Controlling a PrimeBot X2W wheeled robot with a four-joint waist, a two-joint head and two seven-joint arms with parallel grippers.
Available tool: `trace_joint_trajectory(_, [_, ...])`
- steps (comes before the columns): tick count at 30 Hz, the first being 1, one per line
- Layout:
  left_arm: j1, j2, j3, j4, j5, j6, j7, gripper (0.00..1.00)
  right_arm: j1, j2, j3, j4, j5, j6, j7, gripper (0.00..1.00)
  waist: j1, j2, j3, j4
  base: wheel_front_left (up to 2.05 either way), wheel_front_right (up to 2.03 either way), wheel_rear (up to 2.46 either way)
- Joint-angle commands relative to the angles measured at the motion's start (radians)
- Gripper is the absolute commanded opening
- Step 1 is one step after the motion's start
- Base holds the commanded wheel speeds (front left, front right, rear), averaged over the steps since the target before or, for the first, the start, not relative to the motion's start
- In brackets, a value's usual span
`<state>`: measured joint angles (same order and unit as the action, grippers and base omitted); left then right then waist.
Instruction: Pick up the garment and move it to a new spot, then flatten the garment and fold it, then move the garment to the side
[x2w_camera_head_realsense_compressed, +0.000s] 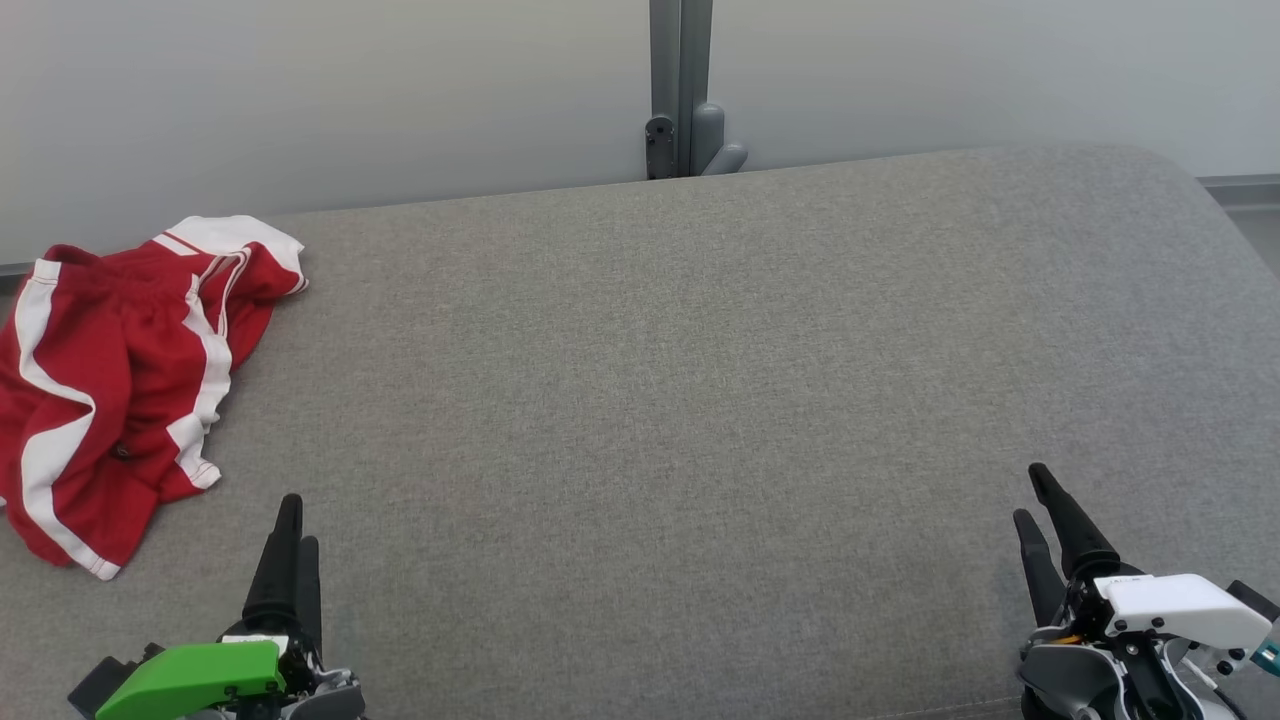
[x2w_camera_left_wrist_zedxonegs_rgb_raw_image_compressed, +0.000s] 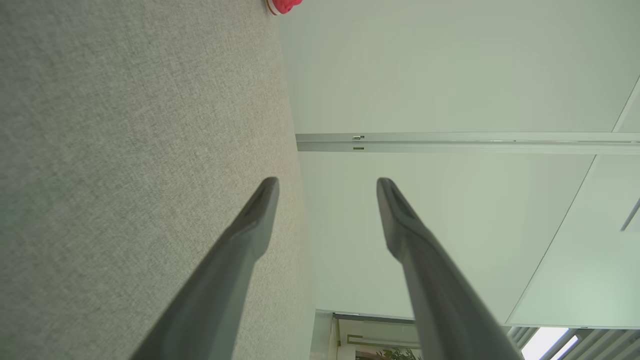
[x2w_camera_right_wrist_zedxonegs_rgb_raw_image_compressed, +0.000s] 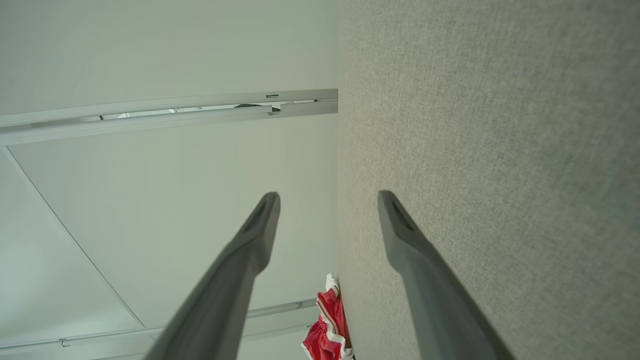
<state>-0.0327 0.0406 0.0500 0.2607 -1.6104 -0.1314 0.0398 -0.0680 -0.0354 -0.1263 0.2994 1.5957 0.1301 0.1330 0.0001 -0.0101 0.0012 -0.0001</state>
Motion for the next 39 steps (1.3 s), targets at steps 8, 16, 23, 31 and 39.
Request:
trace_joint_trajectory(8, [-0.011,0.005,-0.024,-0.041,0.078,0.003,-0.04,1.0,-0.002,-0.007,0.023,-0.047,-0.081,0.0,-0.052,1.0,0.0,0.0012,-0.001,0.0,0.0,0.0,0.0])
trace_joint_trajectory(16, [-0.008,0.006,-0.042,-0.085,0.216,0.03,-0.07,1.0,0.011,-0.009,0.026,-0.094,-0.211,0.0,-0.092,1.0,0.0,0.0018,-0.003,0.0,0.0,0.0,0.0])
trace_joint_trajectory(23, [-0.005,0.006,-0.074,-0.128,0.391,0.052,-0.095,1.0,0.023,-0.01,0.039,-0.14,-0.345,0.0,-0.124,1.0,0.0,0.0024,-0.004,0.0,0.0,0.0,0.0])
trace_joint_trajectory(31, [0.001,0.007,-0.102,-0.156,0.587,0.075,-0.121,1.0,0.038,-0.011,0.065,-0.178,-0.506,0.0,-0.158,1.0,0.0,0.003,-0.006,-0.001,0.0,0.0,0.0])
trace_joint_trajectory(39, [0.018,0.008,-0.114,-0.166,0.766,0.1,-0.145,1.0,0.052,-0.011,0.102,-0.207,-0.665,0.001,-0.189,1.0,0.0,0.0037,-0.007,-0.001,0.0,0.0,0.0])
